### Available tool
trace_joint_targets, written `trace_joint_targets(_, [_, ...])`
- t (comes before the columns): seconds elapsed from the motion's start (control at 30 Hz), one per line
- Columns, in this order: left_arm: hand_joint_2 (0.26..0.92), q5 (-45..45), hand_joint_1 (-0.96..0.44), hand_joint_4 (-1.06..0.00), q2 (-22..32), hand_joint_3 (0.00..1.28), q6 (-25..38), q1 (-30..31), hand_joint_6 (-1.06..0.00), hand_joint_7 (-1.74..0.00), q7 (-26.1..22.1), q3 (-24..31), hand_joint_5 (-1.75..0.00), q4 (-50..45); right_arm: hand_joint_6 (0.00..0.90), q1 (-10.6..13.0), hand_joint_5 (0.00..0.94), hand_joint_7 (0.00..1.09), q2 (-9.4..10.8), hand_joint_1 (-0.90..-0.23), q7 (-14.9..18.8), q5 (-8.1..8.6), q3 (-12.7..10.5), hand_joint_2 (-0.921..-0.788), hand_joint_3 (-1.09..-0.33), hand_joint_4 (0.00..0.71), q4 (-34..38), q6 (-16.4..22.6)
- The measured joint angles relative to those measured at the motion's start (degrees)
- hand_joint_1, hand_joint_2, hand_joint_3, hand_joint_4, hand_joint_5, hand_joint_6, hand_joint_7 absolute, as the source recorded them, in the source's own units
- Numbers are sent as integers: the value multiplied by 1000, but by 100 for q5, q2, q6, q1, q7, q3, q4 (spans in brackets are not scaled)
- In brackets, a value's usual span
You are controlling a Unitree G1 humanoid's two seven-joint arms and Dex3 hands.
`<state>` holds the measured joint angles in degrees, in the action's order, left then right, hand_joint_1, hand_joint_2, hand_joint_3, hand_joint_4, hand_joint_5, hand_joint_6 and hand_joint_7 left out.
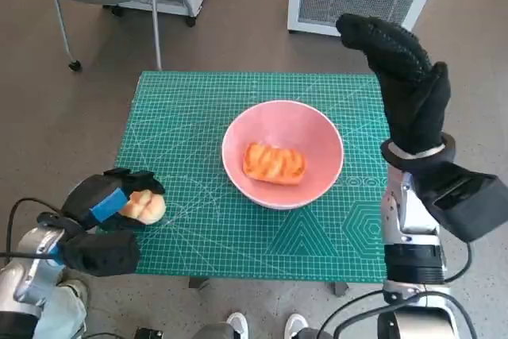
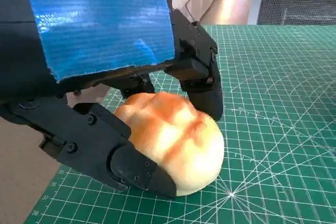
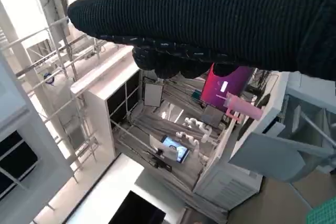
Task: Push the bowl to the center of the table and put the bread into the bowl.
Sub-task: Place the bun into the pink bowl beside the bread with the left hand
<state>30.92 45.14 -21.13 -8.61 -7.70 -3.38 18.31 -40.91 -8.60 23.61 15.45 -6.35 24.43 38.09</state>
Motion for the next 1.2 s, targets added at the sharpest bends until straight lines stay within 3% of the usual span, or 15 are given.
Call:
trace_joint_targets(0.23, [920, -427, 1, -703, 2, 89, 59, 1, -571, -1185, -234, 318, -1191, -647, -1, -2, 12, 693, 1, -748, 1, 3, -2, -921, -888, 262, 29, 9])
trace_joint_targets(0.6, [920, -771, 1, -740, -104, 42, 713, -339, -638, -1133, -433, 805, -1131, -2160, -1, -5, 12, 692, 2, -747, 1, 10, -9, -921, -888, 261, 29, 7])
trace_joint_targets(0.93, [920, -892, 1, -745, -688, 33, 1028, -1435, -651, -1150, -385, 728, -1097, -2743, -1, -44, 13, 694, 8, -747, 9, 23, -15, -921, -886, 261, 77, 7])
trace_joint_targets(1.2, [920, -664, 0, -740, -1400, 32, 1041, -2417, -656, -1153, -206, 150, -1094, -2580, -1, -75, 16, 698, 25, -750, 40, 40, -15, -921, -882, 267, 106, 3])
